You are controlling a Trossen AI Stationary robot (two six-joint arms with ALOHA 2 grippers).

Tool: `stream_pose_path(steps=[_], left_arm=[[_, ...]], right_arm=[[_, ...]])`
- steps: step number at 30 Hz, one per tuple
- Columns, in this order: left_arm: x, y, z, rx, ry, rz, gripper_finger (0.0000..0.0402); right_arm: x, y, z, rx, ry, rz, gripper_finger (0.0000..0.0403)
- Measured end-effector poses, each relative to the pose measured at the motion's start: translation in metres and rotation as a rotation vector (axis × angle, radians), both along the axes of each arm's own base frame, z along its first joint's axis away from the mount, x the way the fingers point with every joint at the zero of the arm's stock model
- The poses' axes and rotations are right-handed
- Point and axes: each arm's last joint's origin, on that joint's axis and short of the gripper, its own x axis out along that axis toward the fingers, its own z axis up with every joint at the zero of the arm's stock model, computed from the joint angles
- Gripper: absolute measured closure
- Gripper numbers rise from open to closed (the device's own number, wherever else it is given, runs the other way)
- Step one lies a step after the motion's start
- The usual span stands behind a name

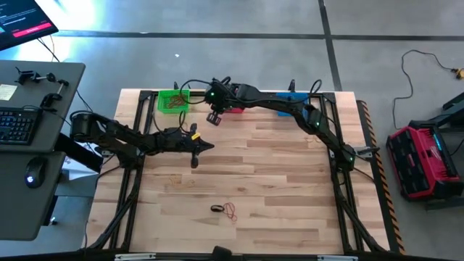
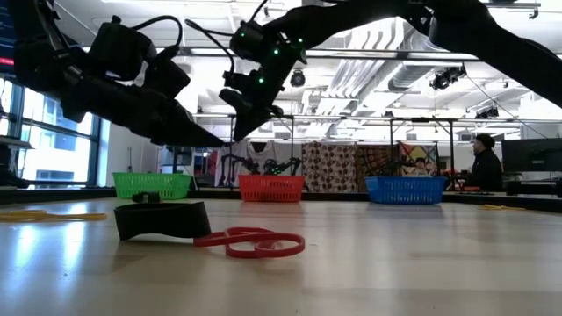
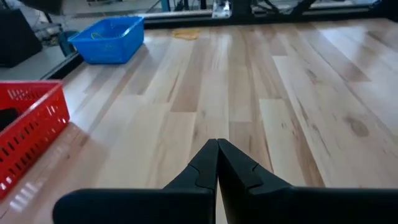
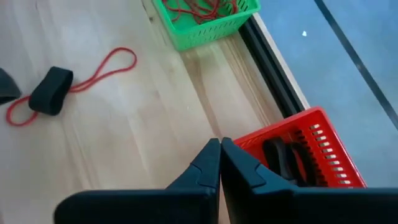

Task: Sort rubber bands into baskets
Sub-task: Put the red rubber band into the green bin

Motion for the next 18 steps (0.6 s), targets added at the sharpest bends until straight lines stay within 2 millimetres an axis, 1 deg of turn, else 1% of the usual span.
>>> stream_pose_path(steps=[4, 6, 9, 11, 12, 15, 18], left_arm=[[-0.001, 0.000, -0.003, -0.005, 0.035, 0.004, 0.0401], [-0.002, 0.000, -0.004, -0.005, 0.050, 0.009, 0.0401], [-0.003, 0.000, -0.002, -0.005, 0.050, 0.009, 0.0401], [-0.004, -0.001, 0.001, -0.005, 0.046, 0.009, 0.0401], [-0.005, -0.001, 0.003, -0.004, 0.041, 0.009, 0.0401], [-0.008, -0.001, 0.007, -0.005, 0.049, 0.008, 0.0401], [-0.013, -0.004, 0.010, -0.014, 0.096, -0.004, 0.0401]], right_arm=[[-0.003, 0.004, 0.000, -0.011, -0.027, 0.013, 0.0403], [-0.009, 0.006, 0.000, -0.009, -0.038, 0.011, 0.0403], [-0.020, 0.012, -0.010, -0.010, -0.064, 0.006, 0.0403], [-0.030, 0.018, -0.017, -0.012, -0.083, 0.007, 0.0403], [-0.037, 0.023, -0.018, -0.018, -0.103, 0.011, 0.0403], [-0.059, 0.038, -0.012, -0.024, -0.191, 0.010, 0.0403], [-0.085, 0.056, -0.016, -0.036, -0.227, 0.003, 0.0403]])
